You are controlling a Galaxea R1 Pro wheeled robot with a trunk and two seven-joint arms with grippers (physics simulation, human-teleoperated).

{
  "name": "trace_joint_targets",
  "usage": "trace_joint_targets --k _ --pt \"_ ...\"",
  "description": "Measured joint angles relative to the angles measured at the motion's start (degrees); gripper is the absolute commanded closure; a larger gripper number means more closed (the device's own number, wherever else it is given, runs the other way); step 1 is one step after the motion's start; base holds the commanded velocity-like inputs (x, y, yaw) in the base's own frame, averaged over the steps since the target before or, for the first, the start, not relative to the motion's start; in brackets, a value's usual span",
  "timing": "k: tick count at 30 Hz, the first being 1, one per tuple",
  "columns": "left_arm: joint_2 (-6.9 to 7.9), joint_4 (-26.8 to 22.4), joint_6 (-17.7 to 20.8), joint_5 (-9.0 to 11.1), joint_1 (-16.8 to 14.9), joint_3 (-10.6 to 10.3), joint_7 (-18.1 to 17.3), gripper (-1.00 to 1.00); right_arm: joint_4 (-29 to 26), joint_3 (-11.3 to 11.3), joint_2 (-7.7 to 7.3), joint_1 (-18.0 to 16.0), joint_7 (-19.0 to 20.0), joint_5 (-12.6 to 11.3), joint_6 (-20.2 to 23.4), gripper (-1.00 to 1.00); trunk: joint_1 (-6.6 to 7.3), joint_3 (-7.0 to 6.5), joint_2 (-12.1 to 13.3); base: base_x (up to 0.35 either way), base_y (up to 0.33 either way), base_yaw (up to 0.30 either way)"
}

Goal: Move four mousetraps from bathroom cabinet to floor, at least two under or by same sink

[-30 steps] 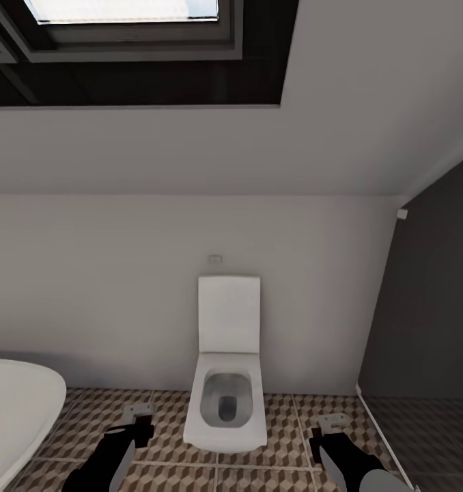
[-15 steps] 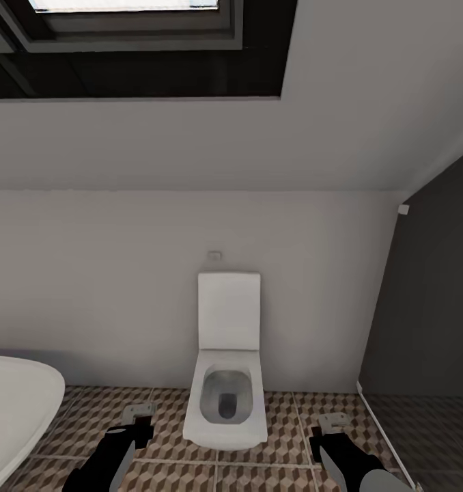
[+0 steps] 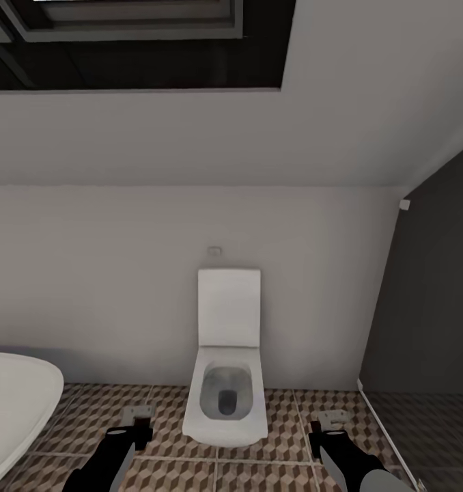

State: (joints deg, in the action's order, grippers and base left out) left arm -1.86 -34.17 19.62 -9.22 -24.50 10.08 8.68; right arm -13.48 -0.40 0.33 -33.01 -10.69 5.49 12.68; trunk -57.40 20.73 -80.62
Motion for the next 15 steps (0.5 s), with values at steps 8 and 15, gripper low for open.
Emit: trace_joint_targets --k 8,15 --pt "0.00 0.2 0.0 0.0 0.0 0.0 0.0 1.00 0.1 0.0 0.00 0.0 0.0 0.0 -0.1 1.00 -1.76 1.44 -3.2 0.000 0.000 0.000" --pt "0.00 0.2 0.0 -0.1 0.0 0.0 0.0 1.00 0.1 0.0 0.00 0.0 0.0 0.0 -0.1 1.00 -3.30 2.69 -6.0 0.000 0.000 0.000"
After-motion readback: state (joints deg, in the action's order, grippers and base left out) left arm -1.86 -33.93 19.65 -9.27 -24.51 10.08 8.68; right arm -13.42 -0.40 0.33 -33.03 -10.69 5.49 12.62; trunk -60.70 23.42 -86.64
